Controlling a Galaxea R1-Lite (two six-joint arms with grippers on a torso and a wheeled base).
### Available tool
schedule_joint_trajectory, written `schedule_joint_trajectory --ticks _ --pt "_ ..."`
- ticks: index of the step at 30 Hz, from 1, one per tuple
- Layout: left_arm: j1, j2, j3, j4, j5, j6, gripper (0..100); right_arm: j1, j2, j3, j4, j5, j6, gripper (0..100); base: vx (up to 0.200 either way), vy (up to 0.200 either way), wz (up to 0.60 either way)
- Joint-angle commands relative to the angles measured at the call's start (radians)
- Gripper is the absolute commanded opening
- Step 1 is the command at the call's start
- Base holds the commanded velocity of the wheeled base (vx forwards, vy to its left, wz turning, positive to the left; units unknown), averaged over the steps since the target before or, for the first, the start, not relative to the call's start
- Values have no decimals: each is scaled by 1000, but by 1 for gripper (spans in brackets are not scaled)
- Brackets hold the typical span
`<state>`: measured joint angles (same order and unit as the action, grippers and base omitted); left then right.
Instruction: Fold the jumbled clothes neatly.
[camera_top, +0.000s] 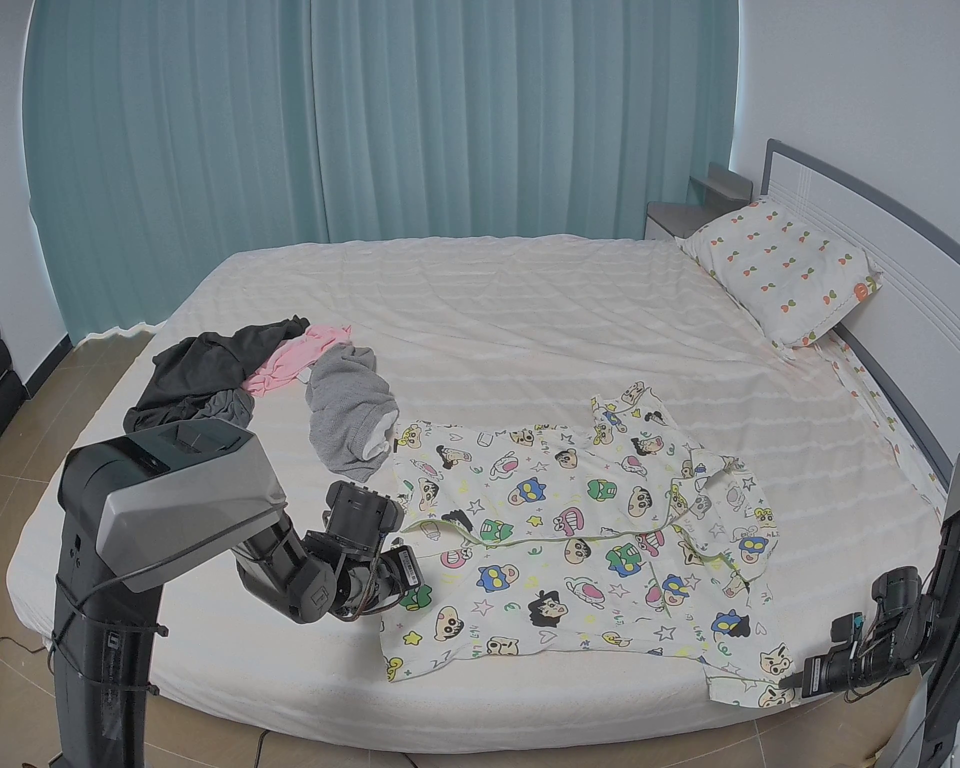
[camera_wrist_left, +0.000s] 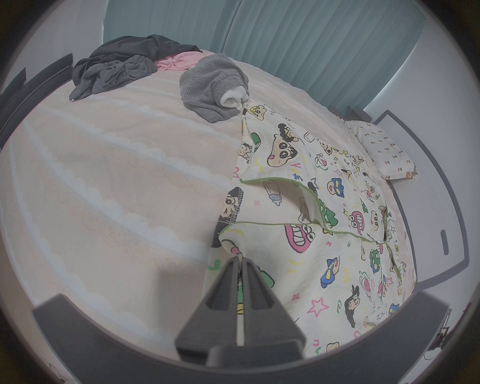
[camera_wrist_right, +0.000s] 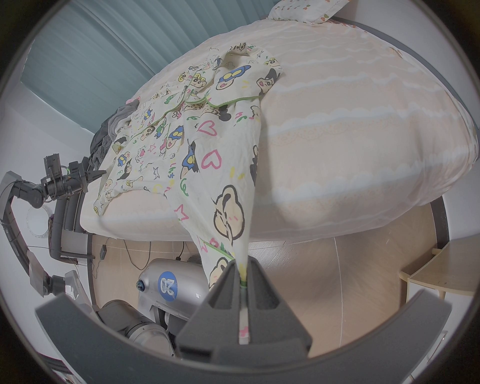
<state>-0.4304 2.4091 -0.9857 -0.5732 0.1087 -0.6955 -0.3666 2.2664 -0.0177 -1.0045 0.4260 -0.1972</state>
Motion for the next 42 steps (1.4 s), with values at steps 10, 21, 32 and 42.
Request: schedule_joint_trajectory --ticks 10,21,32,42 --pt "39 -16 -76 -1 45 1 0 0 -4 18 14 0 -2 0 0 0 0" --pt "96 -5 -165 -2 45 1 0 8 -28 18 60 0 -4 0 0 0 0" --pt "105 25 -191 10 45 4 0 8 -31 18 66 -4 -5 0 0 0 0" --pt "104 51 -255 15 46 19 0 6 -68 18 106 -26 -18 0 0 0 0"
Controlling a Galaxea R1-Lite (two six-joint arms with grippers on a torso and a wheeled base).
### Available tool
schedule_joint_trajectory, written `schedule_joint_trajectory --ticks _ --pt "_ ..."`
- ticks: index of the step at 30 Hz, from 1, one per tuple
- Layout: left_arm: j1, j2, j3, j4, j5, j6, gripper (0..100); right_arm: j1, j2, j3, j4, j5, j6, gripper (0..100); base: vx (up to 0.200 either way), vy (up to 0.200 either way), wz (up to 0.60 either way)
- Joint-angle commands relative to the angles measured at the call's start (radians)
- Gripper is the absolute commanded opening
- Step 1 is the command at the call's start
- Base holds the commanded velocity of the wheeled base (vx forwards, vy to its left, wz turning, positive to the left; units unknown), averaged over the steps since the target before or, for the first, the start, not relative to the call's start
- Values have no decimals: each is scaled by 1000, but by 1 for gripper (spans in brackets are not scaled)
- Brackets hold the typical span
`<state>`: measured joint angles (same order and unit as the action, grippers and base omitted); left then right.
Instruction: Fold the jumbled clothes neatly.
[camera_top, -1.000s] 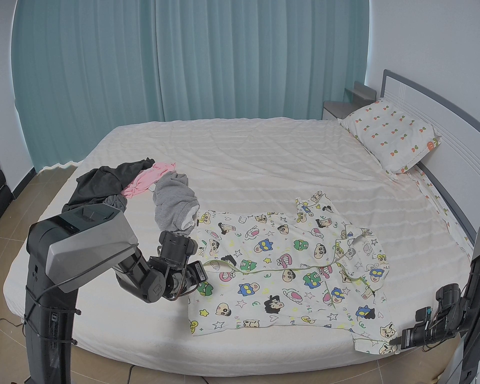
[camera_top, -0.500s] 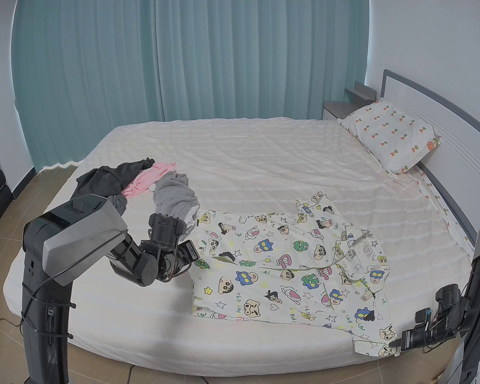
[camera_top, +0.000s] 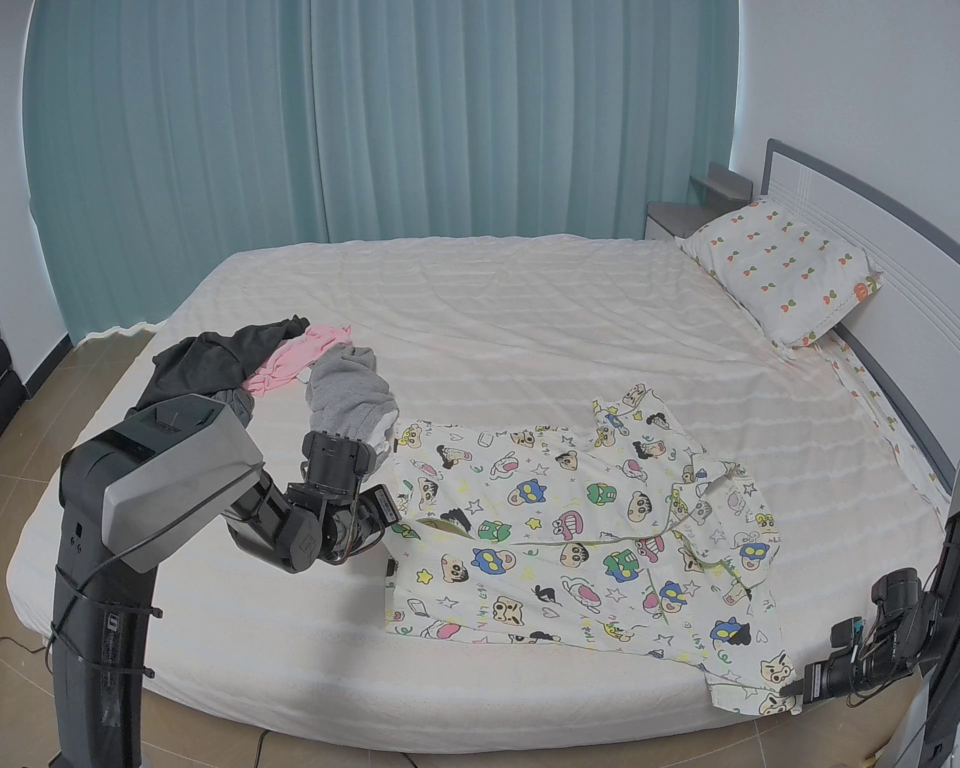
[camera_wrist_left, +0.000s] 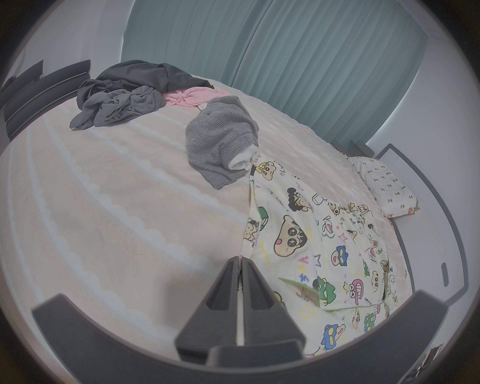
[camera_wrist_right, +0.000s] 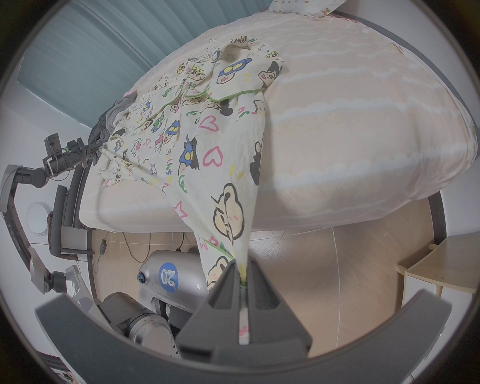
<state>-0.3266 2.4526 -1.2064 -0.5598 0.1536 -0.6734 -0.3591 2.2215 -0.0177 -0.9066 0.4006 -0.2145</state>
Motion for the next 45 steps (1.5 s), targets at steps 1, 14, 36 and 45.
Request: schedule_joint_trajectory --ticks 1,14,36,45 --pt "0 6 -41 1 1 -2 0 -1 -25 18 11 0 0 0 0 0 0" --pt "-17 25 -162 47 32 3 0 -1 -23 18 18 0 0 0 0 0 0" --pt "11 -130 -5 95 -37 5 100 -3 -20 18 17 0 0 0 0 0 0" --pt "-51 -323 419 44 -284 187 100 -3 -19 18 17 1 -2 0 0 0 0"
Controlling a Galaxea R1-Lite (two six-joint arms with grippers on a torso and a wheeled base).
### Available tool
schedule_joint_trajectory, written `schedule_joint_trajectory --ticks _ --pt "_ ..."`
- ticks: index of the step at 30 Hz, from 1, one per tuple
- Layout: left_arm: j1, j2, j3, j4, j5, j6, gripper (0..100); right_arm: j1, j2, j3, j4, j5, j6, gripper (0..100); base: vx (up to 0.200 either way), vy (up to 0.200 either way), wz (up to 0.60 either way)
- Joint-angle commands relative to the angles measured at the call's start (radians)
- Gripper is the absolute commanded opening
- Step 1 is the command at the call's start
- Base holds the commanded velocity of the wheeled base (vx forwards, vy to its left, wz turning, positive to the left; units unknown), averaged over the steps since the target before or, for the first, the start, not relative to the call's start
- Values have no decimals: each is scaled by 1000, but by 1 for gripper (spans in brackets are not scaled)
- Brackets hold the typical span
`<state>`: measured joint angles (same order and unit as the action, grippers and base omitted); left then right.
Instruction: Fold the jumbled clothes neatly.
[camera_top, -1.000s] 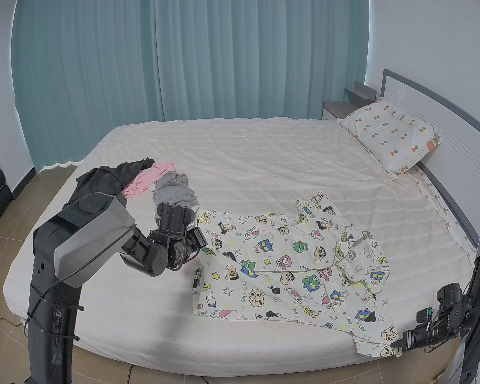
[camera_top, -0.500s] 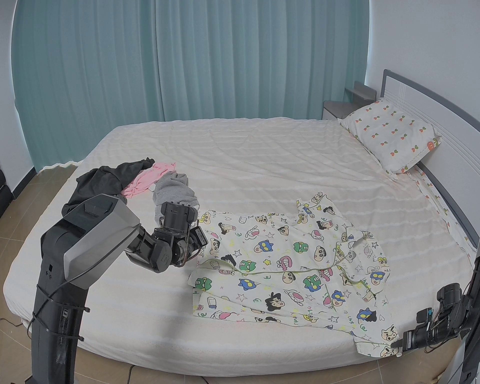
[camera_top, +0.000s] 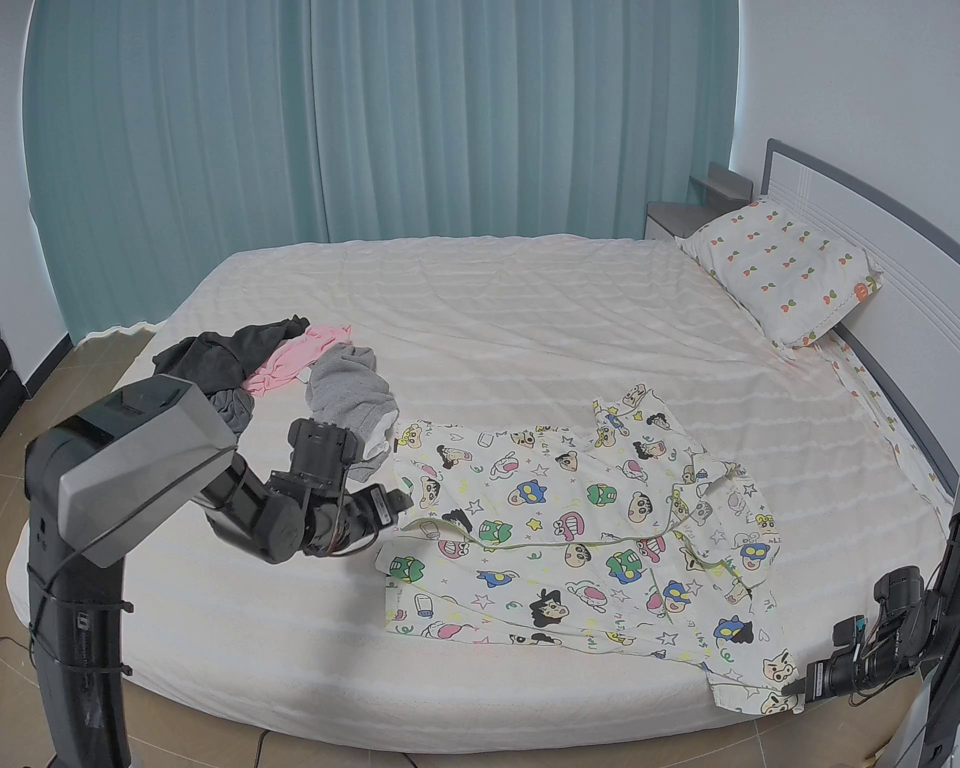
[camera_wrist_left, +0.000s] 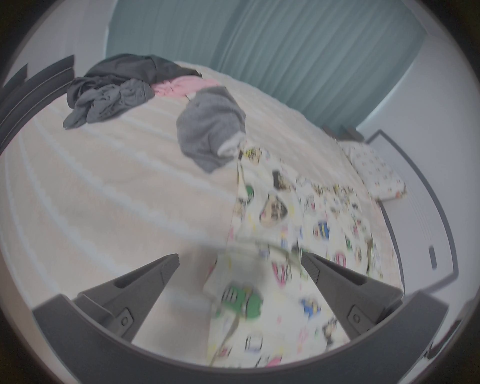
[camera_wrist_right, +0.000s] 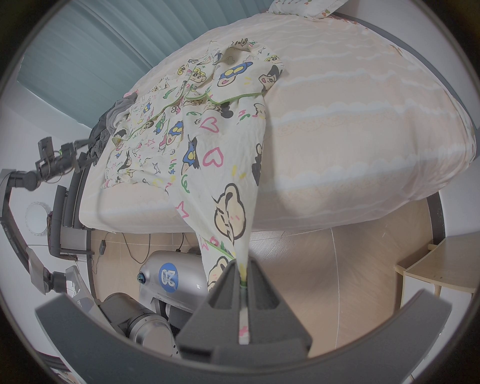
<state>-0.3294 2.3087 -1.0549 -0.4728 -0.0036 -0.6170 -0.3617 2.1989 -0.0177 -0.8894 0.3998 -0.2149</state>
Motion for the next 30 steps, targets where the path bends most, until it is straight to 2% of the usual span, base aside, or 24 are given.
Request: schedule_joint_trajectory --ticks 1,2,4,12,19,30 --pt "-48 -180 268 -43 -127 131 100 0 4 18 0 2 -1 0 0 0 0" --pt "-62 -169 303 -95 -125 169 100 0 2 18 1 2 -1 0 0 0 0" --pt "-76 -140 316 -132 -125 180 100 0 2 18 0 2 -1 0 0 0 0" --pt "-134 -12 274 -227 -118 217 100 1 4 18 0 2 -1 0 0 0 0" --pt "-152 41 254 -233 -111 286 100 3 2 18 1 2 -1 0 0 0 0" --pt "-151 86 246 -257 -114 321 100 3 1 18 1 2 -3 0 0 0 0"
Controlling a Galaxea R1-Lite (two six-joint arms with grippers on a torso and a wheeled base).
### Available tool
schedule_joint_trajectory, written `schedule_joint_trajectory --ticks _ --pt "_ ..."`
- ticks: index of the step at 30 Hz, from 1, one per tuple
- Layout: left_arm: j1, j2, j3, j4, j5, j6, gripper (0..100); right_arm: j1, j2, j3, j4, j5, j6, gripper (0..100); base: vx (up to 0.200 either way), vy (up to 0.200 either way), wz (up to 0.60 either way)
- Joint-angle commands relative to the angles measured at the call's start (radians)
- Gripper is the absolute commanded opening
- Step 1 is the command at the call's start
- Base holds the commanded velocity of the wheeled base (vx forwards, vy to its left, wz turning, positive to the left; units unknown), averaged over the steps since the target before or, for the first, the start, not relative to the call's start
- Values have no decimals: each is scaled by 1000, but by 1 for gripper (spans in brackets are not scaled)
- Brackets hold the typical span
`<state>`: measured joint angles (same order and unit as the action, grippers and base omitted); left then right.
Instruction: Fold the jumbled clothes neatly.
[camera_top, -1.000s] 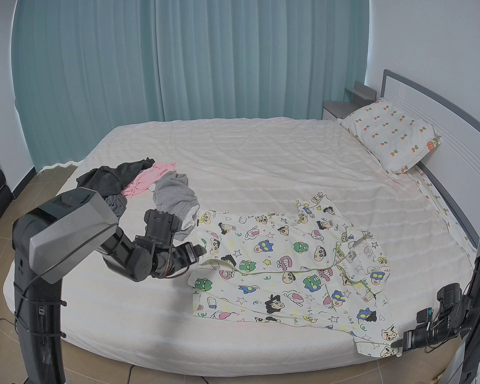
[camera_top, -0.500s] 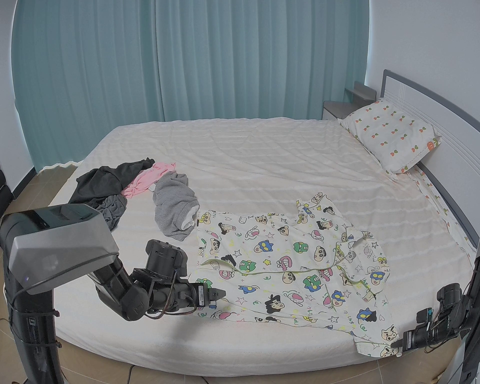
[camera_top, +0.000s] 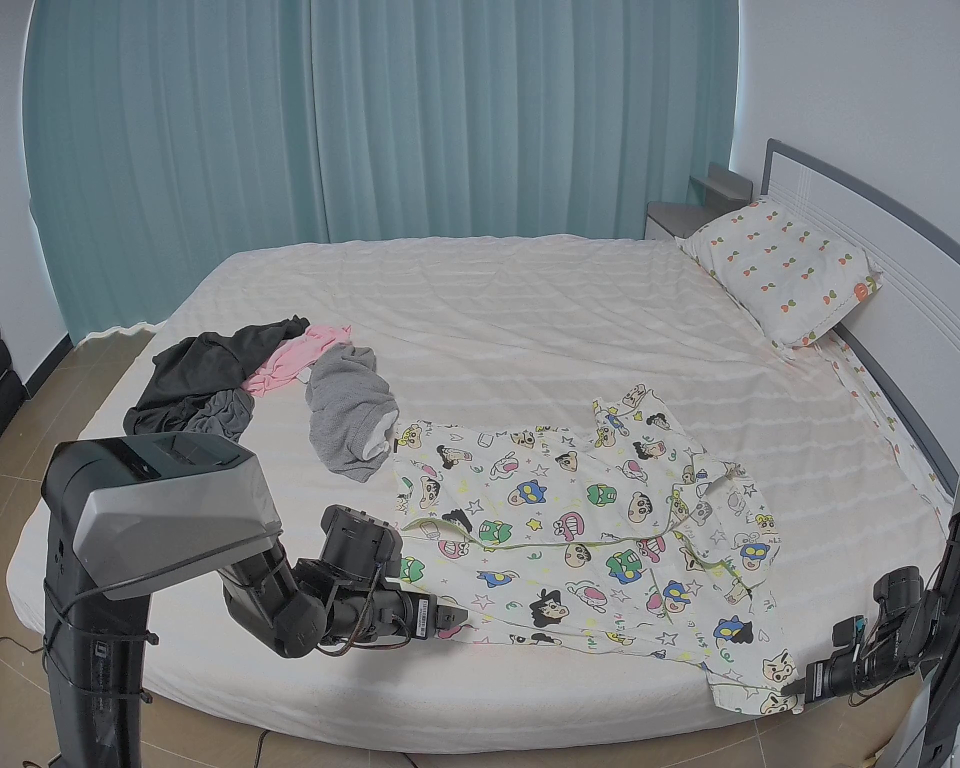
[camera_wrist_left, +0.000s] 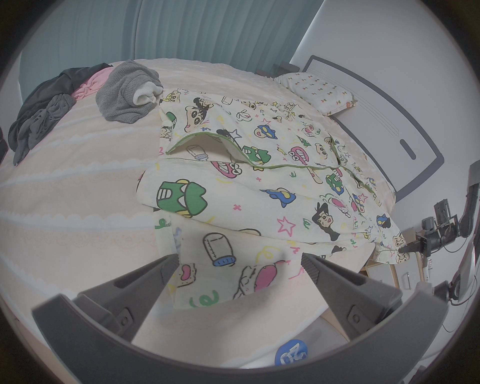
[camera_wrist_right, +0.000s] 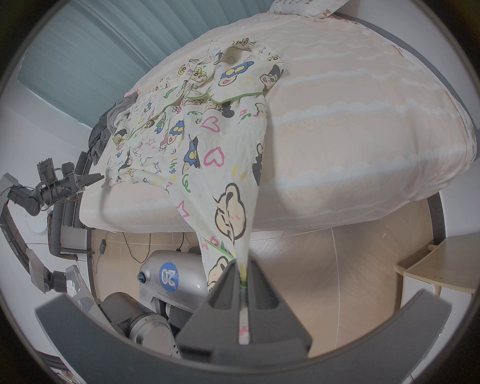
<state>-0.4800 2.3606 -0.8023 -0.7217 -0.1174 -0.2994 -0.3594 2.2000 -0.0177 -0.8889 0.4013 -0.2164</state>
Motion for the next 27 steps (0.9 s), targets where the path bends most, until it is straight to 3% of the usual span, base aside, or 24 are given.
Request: schedule_joint_trajectory --ticks 1,27 --pt "0 39 -8 -10 -1 5 100 0 0 18 1 1 -3 0 0 0 0" --pt "27 57 -29 -24 -11 22 100 5 0 18 1 -1 -6 0 0 0 0"
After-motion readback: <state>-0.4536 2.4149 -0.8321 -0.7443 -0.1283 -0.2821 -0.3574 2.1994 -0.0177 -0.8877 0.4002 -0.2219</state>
